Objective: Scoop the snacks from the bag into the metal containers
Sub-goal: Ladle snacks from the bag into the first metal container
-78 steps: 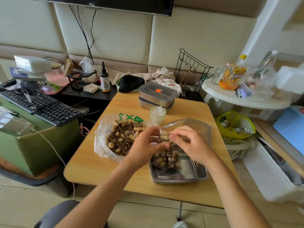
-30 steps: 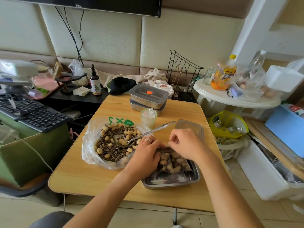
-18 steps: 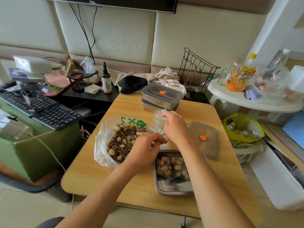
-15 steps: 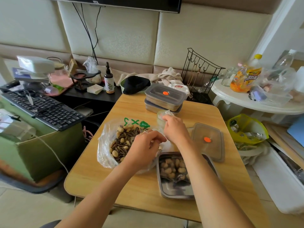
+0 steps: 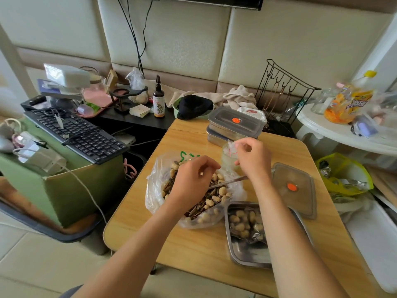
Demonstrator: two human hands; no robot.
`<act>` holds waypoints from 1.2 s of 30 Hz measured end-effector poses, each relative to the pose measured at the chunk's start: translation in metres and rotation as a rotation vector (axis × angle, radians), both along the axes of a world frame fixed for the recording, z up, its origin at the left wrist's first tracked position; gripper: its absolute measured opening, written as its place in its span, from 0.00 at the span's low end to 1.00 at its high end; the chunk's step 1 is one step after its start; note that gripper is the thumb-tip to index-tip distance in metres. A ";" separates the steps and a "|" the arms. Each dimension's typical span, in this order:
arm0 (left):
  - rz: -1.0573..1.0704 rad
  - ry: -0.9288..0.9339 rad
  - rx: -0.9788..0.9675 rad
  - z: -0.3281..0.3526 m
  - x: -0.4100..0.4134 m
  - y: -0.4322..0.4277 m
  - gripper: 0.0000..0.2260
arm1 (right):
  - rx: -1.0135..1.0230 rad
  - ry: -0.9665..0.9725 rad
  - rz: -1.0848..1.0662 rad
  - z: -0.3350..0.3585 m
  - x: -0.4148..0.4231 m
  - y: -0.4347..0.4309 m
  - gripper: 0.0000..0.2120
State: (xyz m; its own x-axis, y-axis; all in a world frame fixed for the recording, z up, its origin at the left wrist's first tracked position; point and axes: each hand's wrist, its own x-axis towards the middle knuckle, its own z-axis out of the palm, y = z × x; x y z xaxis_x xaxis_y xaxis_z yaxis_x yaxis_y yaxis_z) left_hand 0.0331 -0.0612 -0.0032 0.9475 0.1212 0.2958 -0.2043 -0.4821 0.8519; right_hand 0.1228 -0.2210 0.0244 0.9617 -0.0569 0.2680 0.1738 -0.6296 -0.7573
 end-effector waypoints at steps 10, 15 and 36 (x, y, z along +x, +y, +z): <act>-0.060 0.331 -0.829 0.008 0.000 0.012 0.16 | 0.435 0.220 0.296 0.009 -0.054 0.029 0.04; 0.066 0.348 -0.911 0.009 -0.007 0.020 0.16 | 0.195 0.099 0.185 -0.005 -0.062 0.028 0.05; 0.084 0.413 -0.275 0.014 -0.019 0.048 0.20 | 0.515 0.401 0.302 -0.011 -0.067 0.013 0.04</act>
